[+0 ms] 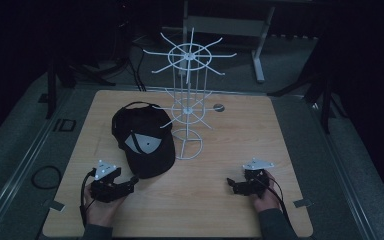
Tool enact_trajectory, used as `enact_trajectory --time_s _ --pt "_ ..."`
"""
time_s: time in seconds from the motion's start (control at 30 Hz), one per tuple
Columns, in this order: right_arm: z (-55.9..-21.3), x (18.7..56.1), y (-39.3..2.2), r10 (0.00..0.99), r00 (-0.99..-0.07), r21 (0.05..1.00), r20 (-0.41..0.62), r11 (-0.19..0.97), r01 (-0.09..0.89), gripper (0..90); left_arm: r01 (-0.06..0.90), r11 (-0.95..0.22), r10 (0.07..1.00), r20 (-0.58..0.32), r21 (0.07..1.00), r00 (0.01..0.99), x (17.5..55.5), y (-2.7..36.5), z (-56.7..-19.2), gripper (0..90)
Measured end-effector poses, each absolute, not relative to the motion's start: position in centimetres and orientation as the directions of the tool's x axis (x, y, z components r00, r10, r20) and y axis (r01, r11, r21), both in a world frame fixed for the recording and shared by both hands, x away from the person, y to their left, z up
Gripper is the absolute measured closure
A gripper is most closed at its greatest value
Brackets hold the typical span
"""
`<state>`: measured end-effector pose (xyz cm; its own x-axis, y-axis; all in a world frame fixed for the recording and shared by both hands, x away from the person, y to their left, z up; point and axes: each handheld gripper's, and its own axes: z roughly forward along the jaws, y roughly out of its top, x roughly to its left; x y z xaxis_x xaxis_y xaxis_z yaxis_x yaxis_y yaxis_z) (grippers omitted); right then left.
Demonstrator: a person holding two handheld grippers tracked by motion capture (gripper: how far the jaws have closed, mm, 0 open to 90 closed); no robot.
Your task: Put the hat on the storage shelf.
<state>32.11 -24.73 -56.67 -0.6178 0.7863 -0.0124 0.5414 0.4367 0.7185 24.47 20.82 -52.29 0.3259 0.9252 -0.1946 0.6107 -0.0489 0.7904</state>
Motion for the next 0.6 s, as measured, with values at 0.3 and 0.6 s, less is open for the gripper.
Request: enact_trajectory --time_s 0.3,0.6 --pt "-56.7 32.1 -24.7 0.786 -0.618 0.719 -0.012 0.437 0.541 11.7 0.624 -0.032 0.922 -0.218 0.781 0.32 25.2 21.2 -52.4 31.1" --pt "-56.7 32.1 -24.7 0.786 -0.618 0.718 -0.013 0.437 0.541 11.7 0.631 -0.032 0.907 -0.242 0.775 0.344 26.2 20.7 -52.7 33.1"
